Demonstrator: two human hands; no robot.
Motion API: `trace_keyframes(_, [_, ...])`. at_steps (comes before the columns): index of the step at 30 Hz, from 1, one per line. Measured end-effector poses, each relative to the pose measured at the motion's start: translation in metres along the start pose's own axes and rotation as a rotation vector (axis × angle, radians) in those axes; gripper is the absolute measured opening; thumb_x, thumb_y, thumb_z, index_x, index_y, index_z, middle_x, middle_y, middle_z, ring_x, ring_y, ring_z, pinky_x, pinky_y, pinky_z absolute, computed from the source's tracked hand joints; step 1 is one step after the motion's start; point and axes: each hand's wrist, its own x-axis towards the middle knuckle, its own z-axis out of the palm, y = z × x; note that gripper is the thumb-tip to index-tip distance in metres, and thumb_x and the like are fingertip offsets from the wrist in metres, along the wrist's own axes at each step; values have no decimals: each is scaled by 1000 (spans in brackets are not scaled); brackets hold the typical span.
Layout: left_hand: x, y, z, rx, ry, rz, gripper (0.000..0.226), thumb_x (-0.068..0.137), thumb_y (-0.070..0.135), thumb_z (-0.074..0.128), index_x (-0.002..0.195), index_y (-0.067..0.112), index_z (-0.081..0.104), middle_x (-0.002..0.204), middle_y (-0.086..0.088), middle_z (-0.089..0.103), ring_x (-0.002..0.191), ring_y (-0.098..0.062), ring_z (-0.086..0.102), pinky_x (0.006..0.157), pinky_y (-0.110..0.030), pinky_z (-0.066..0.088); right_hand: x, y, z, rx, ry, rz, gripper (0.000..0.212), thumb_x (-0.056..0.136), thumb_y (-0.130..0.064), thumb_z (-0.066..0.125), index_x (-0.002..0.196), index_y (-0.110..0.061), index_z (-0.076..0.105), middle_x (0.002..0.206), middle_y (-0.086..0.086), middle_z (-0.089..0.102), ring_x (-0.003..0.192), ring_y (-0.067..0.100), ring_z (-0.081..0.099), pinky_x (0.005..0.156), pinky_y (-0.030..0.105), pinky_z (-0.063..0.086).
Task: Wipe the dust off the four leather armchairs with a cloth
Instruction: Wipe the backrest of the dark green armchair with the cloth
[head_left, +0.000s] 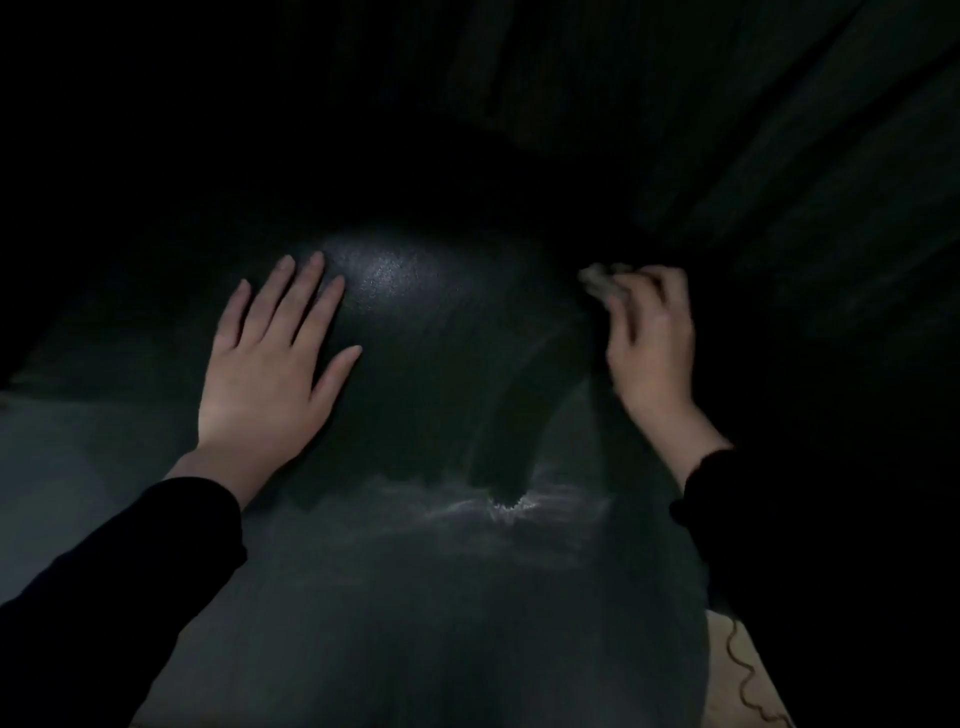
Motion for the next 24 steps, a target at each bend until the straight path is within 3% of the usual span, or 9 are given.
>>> trace_keyframes(3, [0,0,0,2,1,-8,64,99,49,25,152,13,27,161,-7,20,149,-25,15,121,-44,7,3,10,8,-57,29,107,25,94,-13,49,108,0,64,112,22,55,96,36,58,84,34,45])
trace_keyframes(6, [0,0,-1,2,0,-9,64,99,48,25,152,13,28,161,-7,21,149,-25,15,121,-44,8,-41,-32,21,36,16,-71,21,93,-13,49,99,0,65,106,19,56,93,32,59,86,34,46])
trace_keyframes(10, [0,-1,-1,8,0,-10,64,98,48,26,152,12,28,160,-8,21,148,-26,16,120,-44,8,-117,-86,25,193,-193,-296,17,92,-7,53,100,1,66,104,15,57,94,27,58,88,34,49])
trace_keyframes(12, [1,-1,-1,10,1,-5,64,98,48,27,152,12,29,160,-8,22,148,-27,17,120,-45,8,-125,-89,20,229,-261,-324,19,91,-8,54,102,1,67,103,15,58,94,26,58,89,31,48])
trace_keyframes(15, [0,-1,-1,12,-8,-4,64,99,48,26,152,12,28,160,-8,22,148,-26,16,120,-45,8,-98,-64,2,242,-115,-154,21,92,-10,53,104,-1,68,103,15,57,97,21,55,91,24,44])
trace_keyframes(18, [1,-1,-1,7,-6,5,64,99,48,26,152,11,28,160,-9,22,148,-27,16,120,-45,8,-57,-7,-14,20,95,90,26,93,-15,50,108,-1,67,107,20,56,98,30,57,90,30,42])
trace_keyframes(21, [0,-2,0,6,-3,11,64,99,48,26,152,11,28,160,-9,21,148,-26,15,120,-46,8,-41,32,-16,-110,118,309,28,93,-13,53,115,-1,65,116,23,54,102,36,56,90,34,43])
trace_keyframes(24, [0,-2,1,3,0,19,64,100,48,25,152,11,28,160,-10,22,149,-26,14,120,-46,9,-56,22,-3,-109,131,348,28,93,-12,52,115,-1,65,117,22,53,102,35,57,90,34,45])
